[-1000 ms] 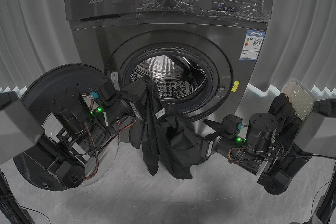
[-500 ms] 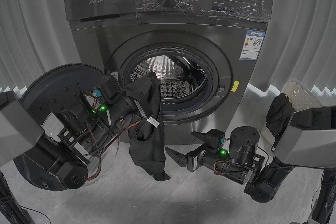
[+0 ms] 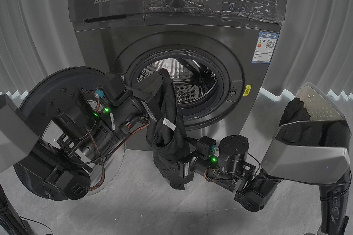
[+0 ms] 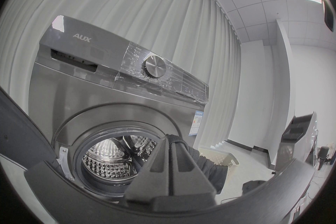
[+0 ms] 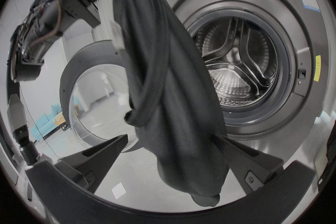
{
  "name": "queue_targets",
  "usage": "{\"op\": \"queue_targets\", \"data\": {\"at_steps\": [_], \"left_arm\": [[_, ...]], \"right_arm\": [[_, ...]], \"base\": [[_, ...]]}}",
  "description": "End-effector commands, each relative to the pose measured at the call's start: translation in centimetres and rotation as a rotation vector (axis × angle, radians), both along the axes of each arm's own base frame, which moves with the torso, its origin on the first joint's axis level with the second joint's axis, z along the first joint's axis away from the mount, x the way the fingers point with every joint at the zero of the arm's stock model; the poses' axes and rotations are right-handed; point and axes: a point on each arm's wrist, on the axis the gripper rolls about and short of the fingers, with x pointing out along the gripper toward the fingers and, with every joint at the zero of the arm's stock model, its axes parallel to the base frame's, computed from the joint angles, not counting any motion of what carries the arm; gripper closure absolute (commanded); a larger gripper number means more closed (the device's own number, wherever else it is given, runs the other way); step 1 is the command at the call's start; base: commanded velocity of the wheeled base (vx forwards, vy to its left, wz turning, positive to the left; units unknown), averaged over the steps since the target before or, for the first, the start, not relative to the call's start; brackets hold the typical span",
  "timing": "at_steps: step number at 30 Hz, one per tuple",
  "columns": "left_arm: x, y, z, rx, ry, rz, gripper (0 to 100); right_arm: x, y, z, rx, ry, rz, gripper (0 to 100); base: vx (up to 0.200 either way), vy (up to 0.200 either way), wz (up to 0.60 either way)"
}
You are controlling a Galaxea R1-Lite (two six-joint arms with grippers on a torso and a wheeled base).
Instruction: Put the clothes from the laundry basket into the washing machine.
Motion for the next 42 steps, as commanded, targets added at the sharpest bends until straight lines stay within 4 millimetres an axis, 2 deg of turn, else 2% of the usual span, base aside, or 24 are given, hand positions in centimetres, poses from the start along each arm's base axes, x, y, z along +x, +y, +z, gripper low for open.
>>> {"op": "queue_targets", "data": {"at_steps": [1,10,11,20,28,33,34,37,42], "left_arm": [[-0.6,0.2,0.9,-0.015,-0.021,-0.008,100],[-1.0,-0.1,1.1,-0.023,-0.026,-0.023,100],[-1.0,0.0,1.1,-0.023,-0.025,-0.023,100],[-1.2,0.2,0.3,-0.005,0.004,-0.018,100],[-2.4,1.4,-5.6,0.149,0.219,0.001,100],[-3.2,1.7,-8.3,0.223,0.311,-0.006,100],[-3.2,1.7,-8.3,0.223,0.311,-0.006,100],[-3.4,1.9,-11.4,0.299,0.411,-0.004,100],[-3.2,1.6,-13.7,0.353,0.477,-0.007,100]], "right_arm": [[1.4,0.6,-2.3,-0.014,0.019,-0.023,0],[2.9,0.9,-2.7,0.004,0.0,-0.052,0],[2.9,0.9,-2.7,0.005,-0.001,-0.052,100],[3.0,0.7,-1.9,0.025,-0.014,-0.063,100],[4.8,-0.5,1.3,0.092,-0.07,-0.166,100],[5.4,-0.5,2.6,0.117,-0.098,-0.178,100],[5.4,-0.5,2.6,0.117,-0.098,-0.178,100],[6.1,-0.3,3.6,0.148,-0.13,-0.183,100],[6.0,-0.3,4.1,0.158,-0.14,-0.189,100]], "base": [[0.0,0.0,0.0],[0.0,0.0,0.0],[0.0,0.0,0.0],[0.0,0.0,0.0],[0.0,0.0,0.0],[0.0,0.0,0.0],[0.0,0.0,0.0],[0.0,0.0,0.0],[0.0,0.0,0.0]]}}
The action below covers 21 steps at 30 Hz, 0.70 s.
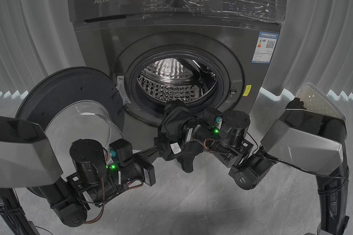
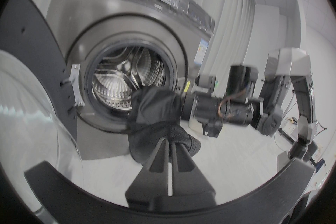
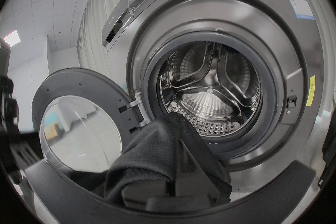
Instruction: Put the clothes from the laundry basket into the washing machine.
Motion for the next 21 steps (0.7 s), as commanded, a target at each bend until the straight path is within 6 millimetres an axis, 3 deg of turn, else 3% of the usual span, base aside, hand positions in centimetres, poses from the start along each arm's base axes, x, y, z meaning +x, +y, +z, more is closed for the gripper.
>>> {"op": "queue_targets", "data": {"at_steps": [1,3,4,13,21], "left_arm": [[0.1,-0.2,-3.4,0.078,0.101,-0.004,100],[0.1,-0.3,-3.8,0.087,0.112,-0.007,100],[0.1,-0.3,-3.8,0.086,0.115,-0.006,0],[0.1,-0.3,-4.5,0.104,0.136,-0.002,0],[0.1,-0.4,-4.1,0.096,0.118,-0.007,0]], "right_arm": [[0.1,0.0,1.2,0.021,-0.026,-0.01,100],[0.1,-0.1,1.3,0.022,-0.027,-0.011,100],[0.1,-0.2,1.4,0.024,-0.03,-0.011,100],[-0.8,-0.4,2.9,0.036,-0.045,-0.002,100],[-1.5,-1.1,1.4,-0.006,0.009,-0.001,100]], "base": [[0.0,0.0,0.0],[0.0,0.0,0.0],[0.0,0.0,0.0],[0.0,0.0,0.0],[0.0,0.0,0.0]]}}
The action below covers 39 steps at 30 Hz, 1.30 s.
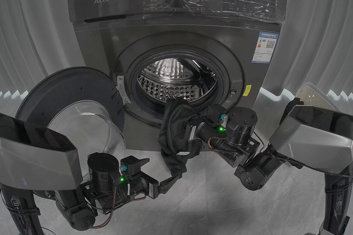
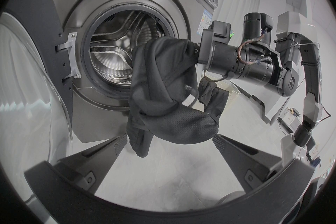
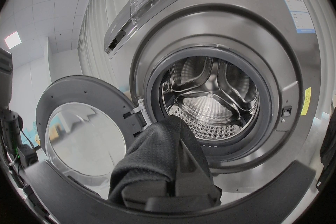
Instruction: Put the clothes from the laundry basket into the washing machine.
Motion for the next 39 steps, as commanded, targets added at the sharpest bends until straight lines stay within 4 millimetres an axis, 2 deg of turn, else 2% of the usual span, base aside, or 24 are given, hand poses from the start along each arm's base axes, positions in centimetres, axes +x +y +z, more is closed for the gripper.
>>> {"op": "queue_targets", "data": {"at_steps": [1,4,11,18,22,29,33,39], "left_arm": [[0.1,0.1,0.7,-0.015,-0.021,0.005,0],[0.0,0.8,1.5,-0.029,-0.037,0.021,0],[-0.3,1.4,0.8,0.007,-0.012,0.061,0],[-0.5,1.4,0.3,0.023,0.005,0.074,0],[2.9,-0.8,0.1,-0.025,-0.072,0.105,0],[7.4,-4.0,-2.0,-0.064,-0.123,0.114,0],[9.2,-4.7,-2.7,-0.085,-0.152,0.128,0],[11.5,-4.9,-2.6,-0.106,-0.189,0.169,0]], "right_arm": [[-0.2,-0.7,-0.4,-0.015,0.02,-0.009,100],[0.3,-1.3,-0.4,-0.017,0.021,-0.028,100],[1.5,-2.8,-0.1,-0.012,0.009,-0.069,100],[1.2,-2.3,0.0,-0.007,0.005,-0.054,100],[-0.3,-0.6,0.9,0.008,-0.008,-0.009,100],[-0.5,0.0,1.2,0.011,-0.005,-0.012,100],[-0.3,0.5,1.7,0.025,-0.015,-0.05,100],[-1.6,2.1,1.8,0.033,-0.013,-0.012,100]], "base": [[0.0,0.0,0.0],[0.0,0.0,0.0],[0.0,0.0,0.0],[0.0,0.0,0.0],[0.0,0.0,0.0],[0.0,0.0,0.0],[0.0,0.0,0.0],[0.0,0.0,0.0]]}}
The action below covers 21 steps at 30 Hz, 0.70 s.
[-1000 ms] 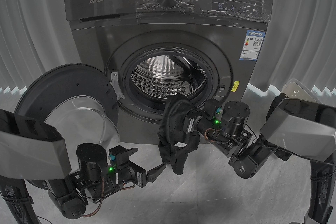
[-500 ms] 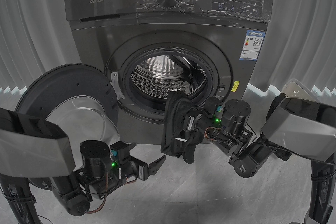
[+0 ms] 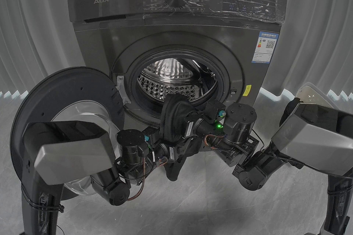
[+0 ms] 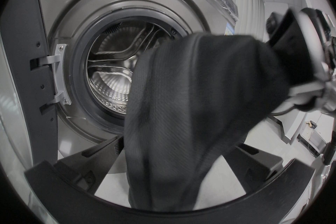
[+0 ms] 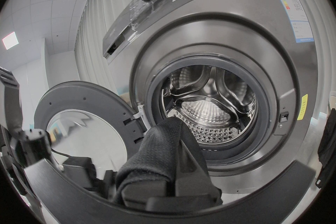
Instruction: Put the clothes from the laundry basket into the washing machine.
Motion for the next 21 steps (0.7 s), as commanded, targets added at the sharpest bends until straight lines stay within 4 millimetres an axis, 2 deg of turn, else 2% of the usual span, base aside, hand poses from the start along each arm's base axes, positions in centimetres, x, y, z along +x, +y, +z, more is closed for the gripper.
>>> {"op": "queue_targets", "data": {"at_steps": [1,5,12,13,21], "left_arm": [[2.5,-0.1,-2.2,0.005,0.006,0.052,0],[4.1,-0.4,-2.0,-0.012,-0.026,0.1,0],[4.2,-0.4,-1.7,-0.024,-0.042,0.127,0],[4.2,-0.3,-1.6,-0.026,-0.045,0.129,100],[4.4,0.1,-1.0,-0.045,-0.069,0.149,100]], "right_arm": [[-1.0,1.3,0.4,0.012,-0.004,0.024,100],[-1.0,1.3,0.3,0.014,-0.001,0.022,100],[-0.4,0.6,0.2,0.015,0.005,-0.002,100],[-0.3,0.5,0.0,0.014,0.008,-0.005,100],[-0.4,0.0,-0.7,0.001,0.037,-0.012,100]], "base": [[0.0,0.0,0.0],[0.0,0.0,0.0],[0.0,0.0,0.0],[0.0,0.0,0.0],[0.0,0.0,0.0]]}}
